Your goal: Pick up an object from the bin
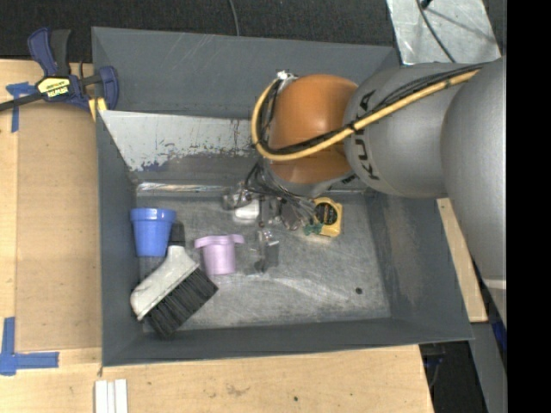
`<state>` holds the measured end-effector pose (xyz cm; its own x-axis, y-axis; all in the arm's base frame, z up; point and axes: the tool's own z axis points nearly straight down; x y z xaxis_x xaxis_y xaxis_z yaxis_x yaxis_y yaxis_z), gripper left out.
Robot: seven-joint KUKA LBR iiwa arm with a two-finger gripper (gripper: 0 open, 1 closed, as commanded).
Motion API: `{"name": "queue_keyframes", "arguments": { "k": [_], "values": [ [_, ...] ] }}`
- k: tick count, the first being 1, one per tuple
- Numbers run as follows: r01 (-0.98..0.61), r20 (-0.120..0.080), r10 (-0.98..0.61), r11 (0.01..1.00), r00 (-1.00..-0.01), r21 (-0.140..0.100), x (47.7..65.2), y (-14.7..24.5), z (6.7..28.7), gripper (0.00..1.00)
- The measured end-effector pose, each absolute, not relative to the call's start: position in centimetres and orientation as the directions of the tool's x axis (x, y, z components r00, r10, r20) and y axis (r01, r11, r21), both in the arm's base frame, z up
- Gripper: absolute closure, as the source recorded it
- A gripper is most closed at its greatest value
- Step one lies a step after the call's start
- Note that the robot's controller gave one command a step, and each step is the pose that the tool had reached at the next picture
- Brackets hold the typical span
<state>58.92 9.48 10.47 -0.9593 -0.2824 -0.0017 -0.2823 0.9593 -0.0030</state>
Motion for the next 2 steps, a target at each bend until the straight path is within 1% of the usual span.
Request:
{"name": "queue_keyframes", "arguments": {
  "k": [1, 2],
  "values": [
    [-0.308, -0.002, -0.308, 0.951, -0.951, -0.003, 59.0, 14.8, 7.4, 0.0],
    [-0.496, -0.015, -0.496, 0.868, -0.868, -0.004, 60.5, 15.8, 7.5, 1.0]
  ]
}}
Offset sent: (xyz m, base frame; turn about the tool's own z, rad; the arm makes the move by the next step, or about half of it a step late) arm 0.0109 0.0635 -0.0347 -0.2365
